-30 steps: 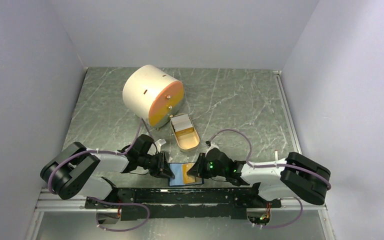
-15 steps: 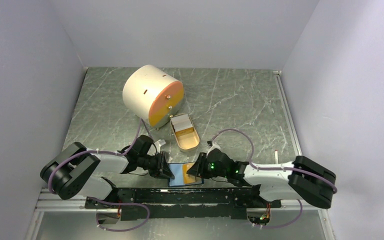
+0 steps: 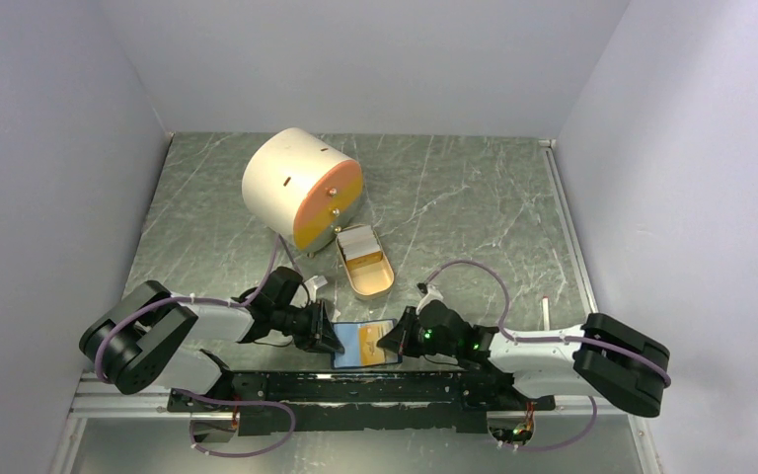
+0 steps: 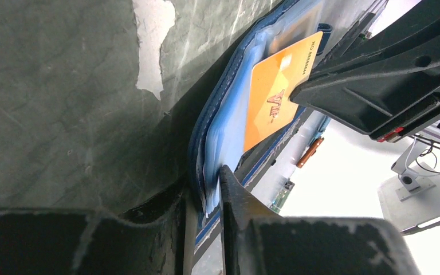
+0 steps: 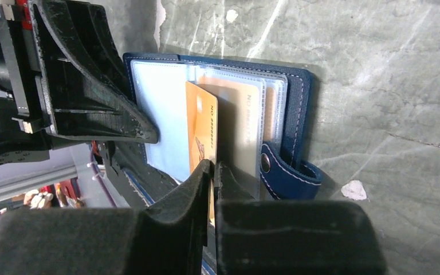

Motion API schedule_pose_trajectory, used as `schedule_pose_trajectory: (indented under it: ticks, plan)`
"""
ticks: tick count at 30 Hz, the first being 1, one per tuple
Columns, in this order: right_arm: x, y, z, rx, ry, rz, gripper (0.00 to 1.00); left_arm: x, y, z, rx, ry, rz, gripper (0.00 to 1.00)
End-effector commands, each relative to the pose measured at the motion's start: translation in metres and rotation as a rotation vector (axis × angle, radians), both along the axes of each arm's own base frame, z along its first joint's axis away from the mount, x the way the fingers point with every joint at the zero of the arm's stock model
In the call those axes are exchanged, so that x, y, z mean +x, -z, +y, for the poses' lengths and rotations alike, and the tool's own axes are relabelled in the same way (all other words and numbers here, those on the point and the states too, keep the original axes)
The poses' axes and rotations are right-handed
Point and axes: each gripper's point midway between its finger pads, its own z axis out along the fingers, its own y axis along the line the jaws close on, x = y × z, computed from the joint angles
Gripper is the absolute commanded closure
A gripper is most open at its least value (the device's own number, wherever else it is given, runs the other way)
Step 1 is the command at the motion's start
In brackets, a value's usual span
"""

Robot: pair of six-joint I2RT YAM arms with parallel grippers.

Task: Put the credit cards into the card holder
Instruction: Insert the credit card into the card holder.

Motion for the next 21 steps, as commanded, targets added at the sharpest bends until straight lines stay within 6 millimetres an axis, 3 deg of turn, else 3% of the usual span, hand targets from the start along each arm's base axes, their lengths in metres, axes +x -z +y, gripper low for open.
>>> schedule_pose_trajectory:
  ticks: [1, 11, 16, 21]
  plan:
    - [0.001, 0.004, 0.000, 0.018, 0.009, -0.009, 0.98, 0.002, 0.010, 0.006, 0.049, -0.017, -0.009, 0.75]
    - [0.005, 0.006, -0.004, 0.049, 0.057, -0.004, 1.00, 0.002, 0.011, 0.007, 0.054, -0.020, -0.008, 0.75]
    - [0.010, 0.004, -0.011, 0.070, 0.106, -0.026, 1.00, 0.002, 0.009, 0.008, 0.054, -0.025, -0.009, 0.66]
    - [0.011, 0.003, -0.012, 0.069, 0.109, -0.031, 1.00, 0.003, -0.003, 0.005, 0.016, -0.047, -0.008, 0.66]
